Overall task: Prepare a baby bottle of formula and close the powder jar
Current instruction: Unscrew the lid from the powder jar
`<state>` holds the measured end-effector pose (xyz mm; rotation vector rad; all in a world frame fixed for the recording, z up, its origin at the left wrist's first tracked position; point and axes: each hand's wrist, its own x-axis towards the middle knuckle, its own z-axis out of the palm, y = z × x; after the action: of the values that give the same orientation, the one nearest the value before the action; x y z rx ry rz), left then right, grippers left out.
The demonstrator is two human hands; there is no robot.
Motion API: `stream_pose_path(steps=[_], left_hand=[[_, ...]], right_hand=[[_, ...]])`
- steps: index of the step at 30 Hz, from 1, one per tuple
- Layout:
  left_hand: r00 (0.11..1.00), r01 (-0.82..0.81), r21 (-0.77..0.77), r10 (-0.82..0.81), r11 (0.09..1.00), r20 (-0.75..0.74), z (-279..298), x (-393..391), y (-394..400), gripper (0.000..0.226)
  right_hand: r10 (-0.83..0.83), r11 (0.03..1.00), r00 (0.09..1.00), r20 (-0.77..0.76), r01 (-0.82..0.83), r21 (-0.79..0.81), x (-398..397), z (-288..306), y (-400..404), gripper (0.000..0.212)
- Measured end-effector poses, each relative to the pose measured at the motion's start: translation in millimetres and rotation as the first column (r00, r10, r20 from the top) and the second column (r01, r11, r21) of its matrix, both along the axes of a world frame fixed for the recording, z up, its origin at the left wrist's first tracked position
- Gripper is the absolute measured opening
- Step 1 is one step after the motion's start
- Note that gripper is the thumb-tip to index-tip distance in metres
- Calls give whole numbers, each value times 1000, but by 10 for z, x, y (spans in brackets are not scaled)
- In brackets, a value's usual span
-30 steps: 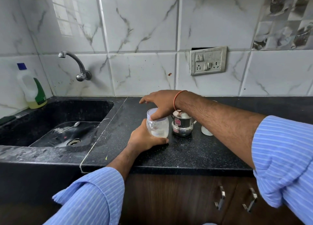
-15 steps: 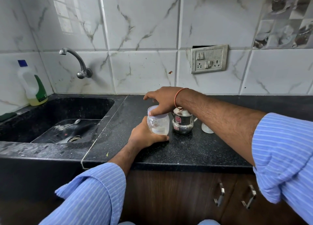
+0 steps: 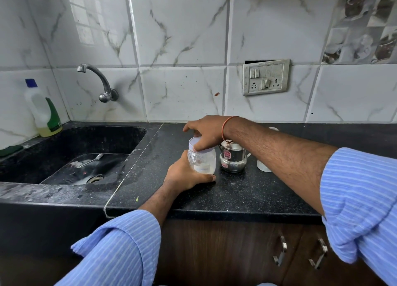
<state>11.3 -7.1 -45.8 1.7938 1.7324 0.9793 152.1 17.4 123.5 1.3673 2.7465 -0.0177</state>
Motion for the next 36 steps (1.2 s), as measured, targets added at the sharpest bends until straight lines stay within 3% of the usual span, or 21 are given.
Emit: stream_pose_path(steps=[3, 8, 13, 17, 22, 26, 32, 36], left_hand=[[1000, 3, -3, -3, 1000, 6, -9, -11, 8, 117], [1000, -5, 9, 5, 1000, -4, -2, 0, 2, 119], [1000, -4, 6, 4, 1000, 8, -23, -14, 19, 113], [1000, 2, 6, -2, 1000, 3, -14, -8, 13, 115], [1000, 5, 9, -5, 1000, 6, -13, -11, 5, 113], [1000, 2, 16, -2, 1000, -1, 1, 0, -9, 113], [1000, 4, 8, -4, 1000, -1, 5, -3, -21, 114], [1000, 2, 2, -2, 1000, -1, 19, -2, -16, 118]], right_hand=[[35, 997, 999, -25, -36, -68, 7, 47, -43, 83], [-43, 998, 999, 28, 41, 53, -18, 6, 9, 87], [-7, 996, 1000, -18, 5, -83, 12, 46, -20, 84], [-40, 999, 999, 28, 40, 14, 5, 51, -27, 89], [-27, 994, 1000, -10, 26, -105, 7, 34, -8, 87], [-53, 998, 999, -5, 53, -39, 2, 31, -20, 85], [-56, 996, 972, -226, 39, -81, 54, 97, -38, 68], [-65, 997, 883, -464, 40, -63, 206, 111, -126, 56]])
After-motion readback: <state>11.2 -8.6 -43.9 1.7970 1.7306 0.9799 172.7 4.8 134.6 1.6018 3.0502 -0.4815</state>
